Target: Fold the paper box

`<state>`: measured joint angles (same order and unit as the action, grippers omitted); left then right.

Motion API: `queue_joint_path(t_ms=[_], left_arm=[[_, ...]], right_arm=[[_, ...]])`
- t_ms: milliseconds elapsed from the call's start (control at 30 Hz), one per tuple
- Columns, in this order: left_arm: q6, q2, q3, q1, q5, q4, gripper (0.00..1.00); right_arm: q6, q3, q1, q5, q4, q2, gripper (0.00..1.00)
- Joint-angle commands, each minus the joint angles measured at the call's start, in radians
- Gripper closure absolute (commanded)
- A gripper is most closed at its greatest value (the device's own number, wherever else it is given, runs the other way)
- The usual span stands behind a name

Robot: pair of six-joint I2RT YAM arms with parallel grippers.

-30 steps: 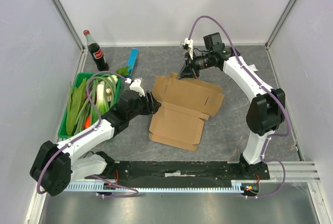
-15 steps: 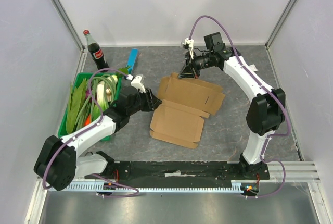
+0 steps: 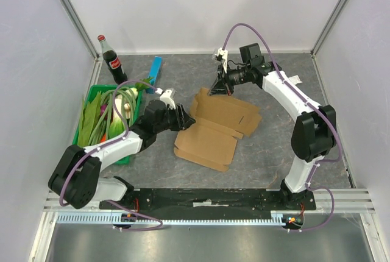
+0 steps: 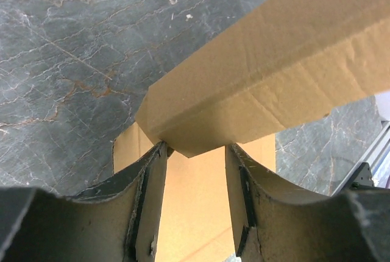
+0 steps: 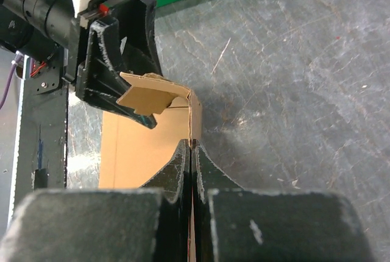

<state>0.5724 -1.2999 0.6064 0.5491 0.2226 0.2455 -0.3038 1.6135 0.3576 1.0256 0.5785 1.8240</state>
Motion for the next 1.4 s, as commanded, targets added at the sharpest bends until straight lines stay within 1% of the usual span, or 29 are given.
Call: queue_joint_path(t_ms=[0,33,133,167,200,267,300,400,433,500,600,700,767,867,900,933,1000,1067,1133,1200,1300,1333,1367], left_arm=[[0.017,-0.022,0.004,0.002,-0.003,0.12,0.5],[0.012,-0.001,-0.002,0.002,-0.012,0.121,0.5],[0.014,0.057,-0.052,0.002,-0.031,0.132,0.44],[0.011,0.103,-0.081,0.002,-0.032,0.133,0.43],[-0.002,0.128,-0.098,0.002,-0.038,0.135,0.4],[-0.009,0.198,-0.146,0.002,-0.077,0.135,0.37],[-0.014,0.221,-0.16,0.0,-0.089,0.135,0.35],[-0.005,0.255,-0.18,0.0,-0.143,0.115,0.33],[0.001,0.251,-0.172,0.0,-0.191,0.095,0.34],[0.009,0.228,-0.151,0.0,-0.218,0.074,0.35],[-0.005,0.173,-0.114,-0.003,-0.22,0.074,0.34],[-0.028,0.12,-0.054,-0.006,-0.221,0.08,0.33],[-0.029,0.071,-0.013,-0.011,-0.204,0.08,0.33],[-0.042,0.033,0.013,-0.015,-0.193,0.107,0.39],[-0.046,0.028,0.016,-0.017,-0.198,0.104,0.45],[-0.045,0.033,0.006,-0.017,-0.209,0.107,0.48],[-0.025,0.074,-0.034,-0.018,-0.212,0.158,0.51],[-0.008,0.121,-0.08,-0.021,-0.203,0.164,0.51],[-0.008,0.139,-0.1,-0.026,-0.166,0.155,0.45],[-0.02,0.151,-0.105,-0.029,-0.141,0.155,0.41],[-0.038,0.172,-0.1,-0.031,-0.147,0.13,0.42],[-0.043,0.18,-0.097,-0.031,-0.15,0.127,0.44],[-0.046,0.189,-0.096,-0.031,-0.147,0.129,0.48]], right_arm=[[0.02,-0.079,0.029,-0.03,-0.066,-0.089,1.0],[0.012,-0.095,0.055,-0.156,-0.072,-0.109,1.0],[-0.043,-0.138,0.098,-0.318,-0.077,-0.13,1.0],[-0.058,-0.161,0.101,-0.355,-0.088,-0.134,1.0],[-0.07,-0.17,0.101,-0.373,-0.095,-0.138,1.0],[-0.081,-0.179,0.107,-0.419,-0.111,-0.134,1.0],[-0.084,-0.176,0.109,-0.423,-0.111,-0.129,1.0],[-0.106,-0.17,0.11,-0.418,-0.108,-0.115,1.0],[-0.109,-0.173,0.116,-0.426,-0.111,-0.112,1.0],[-0.121,-0.172,0.122,-0.465,-0.111,-0.106,1.0],[-0.152,-0.179,0.145,-0.521,-0.114,-0.109,1.0],[-0.161,-0.225,0.173,-0.568,-0.175,-0.135,1.0],[-0.172,-0.266,0.204,-0.636,-0.239,-0.161,1.0],[-0.202,-0.305,0.256,-0.738,-0.285,-0.181,1.0],[-0.219,-0.319,0.288,-0.778,-0.298,-0.187,1.0],[-0.227,-0.352,0.306,-0.858,-0.333,-0.205,1.0],[-0.238,-0.392,0.355,-0.935,-0.373,-0.229,1.0],[-0.242,-0.464,0.377,-0.998,-0.451,-0.278,1.0],[-0.244,-0.506,0.389,-1.018,-0.506,-0.319,1.0],[-0.254,-0.511,0.389,-1.019,-0.52,-0.334,1.0],[-0.299,-0.486,0.389,-1.042,-0.516,-0.327,1.0],[-0.305,-0.459,0.391,-1.049,-0.497,-0.31,1.0],[-0.323,-0.449,0.391,-1.053,-0.491,-0.304,1.0]])
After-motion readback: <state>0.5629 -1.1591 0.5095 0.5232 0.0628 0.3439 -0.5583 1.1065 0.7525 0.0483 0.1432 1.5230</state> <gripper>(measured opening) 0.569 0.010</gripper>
